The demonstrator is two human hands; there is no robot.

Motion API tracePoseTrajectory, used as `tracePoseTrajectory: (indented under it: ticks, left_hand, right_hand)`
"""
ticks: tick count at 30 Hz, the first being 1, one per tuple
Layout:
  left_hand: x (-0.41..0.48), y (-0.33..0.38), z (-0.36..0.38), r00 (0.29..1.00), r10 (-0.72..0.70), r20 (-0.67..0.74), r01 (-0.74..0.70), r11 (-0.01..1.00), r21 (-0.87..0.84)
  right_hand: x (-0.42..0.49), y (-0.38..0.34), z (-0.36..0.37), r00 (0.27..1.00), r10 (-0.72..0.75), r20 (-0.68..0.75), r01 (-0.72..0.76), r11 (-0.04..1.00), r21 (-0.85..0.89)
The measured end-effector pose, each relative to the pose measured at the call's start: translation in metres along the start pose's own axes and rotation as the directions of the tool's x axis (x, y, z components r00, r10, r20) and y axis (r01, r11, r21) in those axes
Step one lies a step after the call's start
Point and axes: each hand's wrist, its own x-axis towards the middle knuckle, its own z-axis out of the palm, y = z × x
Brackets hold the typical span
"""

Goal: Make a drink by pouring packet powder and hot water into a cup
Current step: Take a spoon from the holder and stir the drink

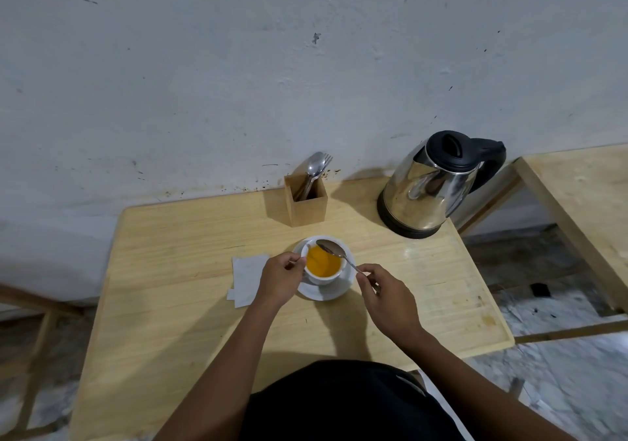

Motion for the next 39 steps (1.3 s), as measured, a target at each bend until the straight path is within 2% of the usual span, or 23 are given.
tracePoseTrajectory:
  ticks: [4, 9, 13, 24, 31, 39]
  left_hand:
    - [0.0, 0.0, -0.001, 1.0, -0.001, 0.005, 0.001, 1.0, 0.009]
    - [-0.001, 0.003, -0.002, 1.0, 0.002, 0.001, -0.002, 1.0, 0.021]
    - [-0.001, 0.004, -0.001, 1.0, 0.005, 0.003, -0.005, 0.999, 0.041]
    - [-0.002, 0.006, -0.002, 1.0, -0.012, 0.005, 0.012, 1.0, 0.028]
    - [-0.004, 0.007, -0.002, 1.0, -0.026, 0.002, 0.026, 1.0, 0.006]
    - [-0.004, 0.008, -0.001, 1.0, -0.025, -0.006, 0.025, 0.999, 0.025]
  right_hand:
    - [0.001, 0.003, 0.0, 0.999, 0.047, 0.012, -0.048, 0.994, 0.097]
    - [0.002, 0.009, -0.001, 0.976, 0.219, -0.022, -0.192, 0.895, 0.403]
    - [0.004, 0.024, 0.003, 0.949, 0.314, -0.033, -0.267, 0.854, 0.446]
    - [0.033, 0.043, 0.026, 0.91, 0.414, 0.013, -0.399, 0.867, 0.3]
    - [0.043, 0.044, 0.028, 0.898, 0.44, -0.008, -0.438, 0.895, 0.089]
    - [0.047, 0.044, 0.029, 0.924, 0.381, -0.037, -0.381, 0.908, -0.176]
